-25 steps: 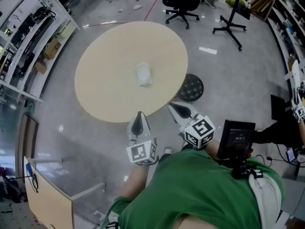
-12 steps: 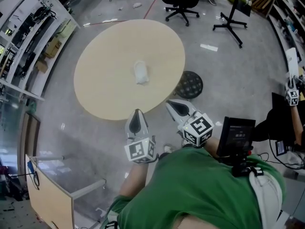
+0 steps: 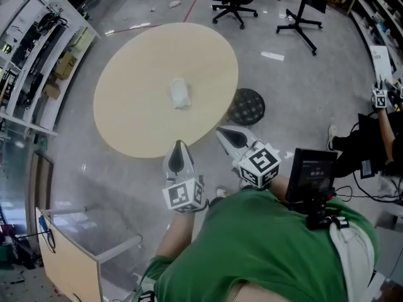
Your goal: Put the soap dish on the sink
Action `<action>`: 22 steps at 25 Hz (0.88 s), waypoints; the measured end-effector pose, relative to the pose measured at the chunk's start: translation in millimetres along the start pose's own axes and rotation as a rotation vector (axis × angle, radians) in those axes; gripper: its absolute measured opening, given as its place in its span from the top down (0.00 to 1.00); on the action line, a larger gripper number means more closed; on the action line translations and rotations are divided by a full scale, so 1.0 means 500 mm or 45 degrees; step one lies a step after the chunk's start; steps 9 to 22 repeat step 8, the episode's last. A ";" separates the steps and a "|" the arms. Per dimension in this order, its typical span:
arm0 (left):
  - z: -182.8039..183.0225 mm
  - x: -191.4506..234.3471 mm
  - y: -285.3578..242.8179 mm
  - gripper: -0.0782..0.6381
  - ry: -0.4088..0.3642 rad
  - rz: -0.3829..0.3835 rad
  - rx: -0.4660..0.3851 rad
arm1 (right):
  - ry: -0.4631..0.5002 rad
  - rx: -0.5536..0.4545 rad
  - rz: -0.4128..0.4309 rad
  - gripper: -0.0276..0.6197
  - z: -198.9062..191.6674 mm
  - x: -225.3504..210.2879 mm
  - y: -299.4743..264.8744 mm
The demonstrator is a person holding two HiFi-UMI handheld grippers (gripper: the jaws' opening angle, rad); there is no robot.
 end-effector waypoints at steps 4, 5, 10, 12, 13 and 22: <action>0.000 -0.017 -0.012 0.88 0.006 0.000 0.007 | -0.004 0.001 -0.004 0.95 0.003 -0.019 0.006; -0.002 -0.016 -0.016 0.88 0.008 0.001 0.008 | -0.005 0.001 -0.004 0.95 0.001 -0.022 0.003; -0.008 -0.005 -0.024 0.88 0.010 0.003 0.007 | -0.004 0.001 -0.004 0.95 -0.004 -0.025 -0.011; -0.008 -0.005 -0.024 0.88 0.010 0.003 0.007 | -0.004 0.001 -0.004 0.95 -0.004 -0.025 -0.011; -0.008 -0.005 -0.024 0.88 0.010 0.003 0.007 | -0.004 0.001 -0.004 0.95 -0.004 -0.025 -0.011; -0.008 -0.005 -0.024 0.88 0.010 0.003 0.007 | -0.004 0.001 -0.004 0.95 -0.004 -0.025 -0.011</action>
Point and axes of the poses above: the fingertips, and each gripper's own axes: y backward along the fingers, x to its left, z out of its top, the point moved 8 cm from there along y, backward along the fingers, and after that the axes turned 8 degrees about y, right-handed, at the moved point
